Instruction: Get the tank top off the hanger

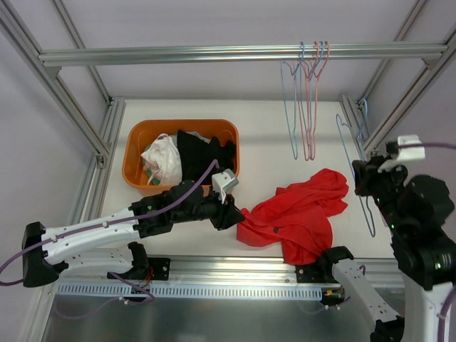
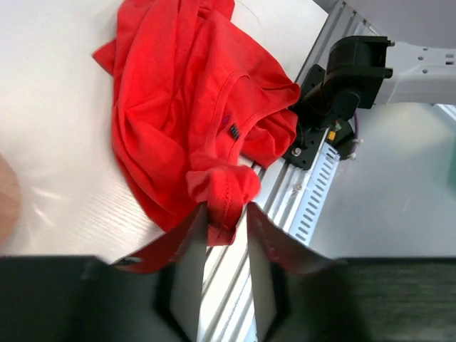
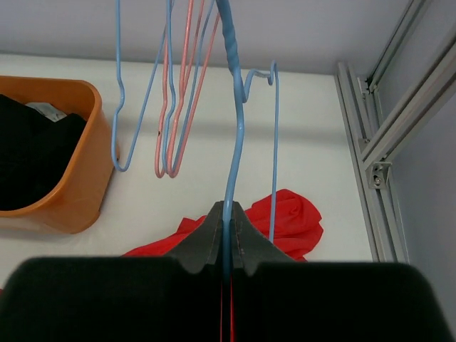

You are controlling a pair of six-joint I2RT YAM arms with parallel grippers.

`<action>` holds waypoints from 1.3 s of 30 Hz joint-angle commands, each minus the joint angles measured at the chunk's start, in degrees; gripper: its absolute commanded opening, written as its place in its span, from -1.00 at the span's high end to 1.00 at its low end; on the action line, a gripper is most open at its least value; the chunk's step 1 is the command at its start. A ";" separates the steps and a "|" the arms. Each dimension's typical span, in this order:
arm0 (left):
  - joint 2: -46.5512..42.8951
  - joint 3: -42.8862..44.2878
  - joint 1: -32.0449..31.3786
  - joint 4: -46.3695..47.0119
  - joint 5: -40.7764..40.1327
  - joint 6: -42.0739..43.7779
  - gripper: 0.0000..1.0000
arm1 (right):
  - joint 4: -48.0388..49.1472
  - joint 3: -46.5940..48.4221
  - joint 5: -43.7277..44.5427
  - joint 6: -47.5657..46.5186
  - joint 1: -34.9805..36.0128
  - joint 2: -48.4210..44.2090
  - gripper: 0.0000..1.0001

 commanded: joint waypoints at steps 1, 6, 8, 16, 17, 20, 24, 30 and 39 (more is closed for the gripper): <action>5.56 4.35 -0.52 0.80 0.76 -0.62 0.35 | 3.18 5.01 -1.01 -0.20 0.26 8.70 0.99; 8.84 8.57 -2.54 0.80 -1.35 -0.71 -0.56 | 8.54 14.25 -3.65 -0.46 -0.97 22.92 0.99; 7.62 8.58 -3.33 0.71 -1.79 -0.53 -0.93 | 9.68 18.37 -8.29 0.15 -4.13 26.29 0.99; 3.22 4.27 -3.42 0.80 -0.92 -0.62 -0.98 | 18.81 20.77 -17.97 4.11 -12.66 32.80 0.99; 3.30 4.01 -3.51 0.71 -0.65 -0.80 -0.97 | 19.79 20.69 -18.68 4.98 -12.75 33.33 0.99; 4.09 3.92 -3.59 0.71 -0.03 -1.06 -0.97 | 21.46 21.30 -22.01 6.65 -14.33 35.78 0.99; 4.71 4.09 -3.86 0.80 -0.03 -0.97 -0.97 | 22.78 19.02 -23.78 8.67 -14.33 36.32 0.99; 6.20 5.23 -4.03 0.80 -0.21 -0.10 -0.97 | 25.07 13.66 -25.36 9.38 -14.33 36.93 0.99; 12.43 9.97 -4.65 1.15 -1.88 0.96 -0.97 | 27.35 6.71 -25.19 10.79 -14.25 36.24 0.99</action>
